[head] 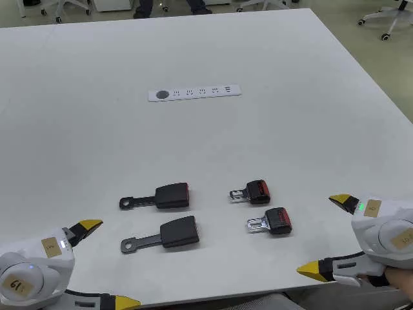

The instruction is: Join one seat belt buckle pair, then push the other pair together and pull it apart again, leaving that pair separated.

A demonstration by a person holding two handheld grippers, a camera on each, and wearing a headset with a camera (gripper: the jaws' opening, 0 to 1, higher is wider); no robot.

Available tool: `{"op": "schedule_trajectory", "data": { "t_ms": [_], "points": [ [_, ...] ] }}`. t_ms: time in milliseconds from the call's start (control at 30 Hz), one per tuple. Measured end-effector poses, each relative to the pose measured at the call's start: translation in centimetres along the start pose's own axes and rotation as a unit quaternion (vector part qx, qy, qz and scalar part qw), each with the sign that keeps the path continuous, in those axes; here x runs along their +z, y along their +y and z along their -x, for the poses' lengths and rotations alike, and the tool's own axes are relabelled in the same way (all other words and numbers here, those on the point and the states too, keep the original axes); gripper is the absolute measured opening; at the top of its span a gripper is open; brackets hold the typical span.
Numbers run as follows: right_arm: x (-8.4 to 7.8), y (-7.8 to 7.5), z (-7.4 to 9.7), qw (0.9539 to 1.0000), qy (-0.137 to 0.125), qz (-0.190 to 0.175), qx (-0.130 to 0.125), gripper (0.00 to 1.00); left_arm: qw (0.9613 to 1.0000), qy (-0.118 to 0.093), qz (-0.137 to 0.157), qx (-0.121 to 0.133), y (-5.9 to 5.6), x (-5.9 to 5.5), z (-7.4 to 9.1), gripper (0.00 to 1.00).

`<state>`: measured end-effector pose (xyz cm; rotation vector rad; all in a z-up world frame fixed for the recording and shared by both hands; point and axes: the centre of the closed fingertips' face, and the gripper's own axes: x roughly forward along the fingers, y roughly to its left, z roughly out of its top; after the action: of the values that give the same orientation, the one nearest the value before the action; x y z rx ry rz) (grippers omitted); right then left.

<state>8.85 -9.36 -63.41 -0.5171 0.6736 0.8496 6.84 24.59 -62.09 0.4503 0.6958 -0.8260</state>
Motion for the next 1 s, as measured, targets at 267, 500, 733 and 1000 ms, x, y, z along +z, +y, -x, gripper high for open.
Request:
{"op": "schedule_trajectory", "data": {
  "t_ms": [267, 500, 733, 1000],
  "points": [
    [0.1, 0.0, -0.3, 1.0, 0.004, 0.001, 0.005, 0.89, 1.0, -0.002, 0.005, 0.0, 0.1, 0.0, 0.0, 0.9],
    [0.6, -0.2, -0.4, 1.0, 0.004, -0.002, 0.002, 0.88, 0.9999, -0.01, 0.011, 0.004, 0.4, 0.1, 0.1, 0.91],
    [0.9, -0.3, -0.5, 1.0, 0.002, -0.001, 0.002, 0.88, 0.9999, -0.011, 0.011, 0.005, 0.4, 0.3, 0.1, 0.91],
    [0.2, 0.0, -0.9, 0.9999, 0.002, -0.011, 0.004, 0.87, 0.9999, -0.002, 0.012, -0.001, -0.1, 0.1, 0.0, 0.91]
  ]
}}
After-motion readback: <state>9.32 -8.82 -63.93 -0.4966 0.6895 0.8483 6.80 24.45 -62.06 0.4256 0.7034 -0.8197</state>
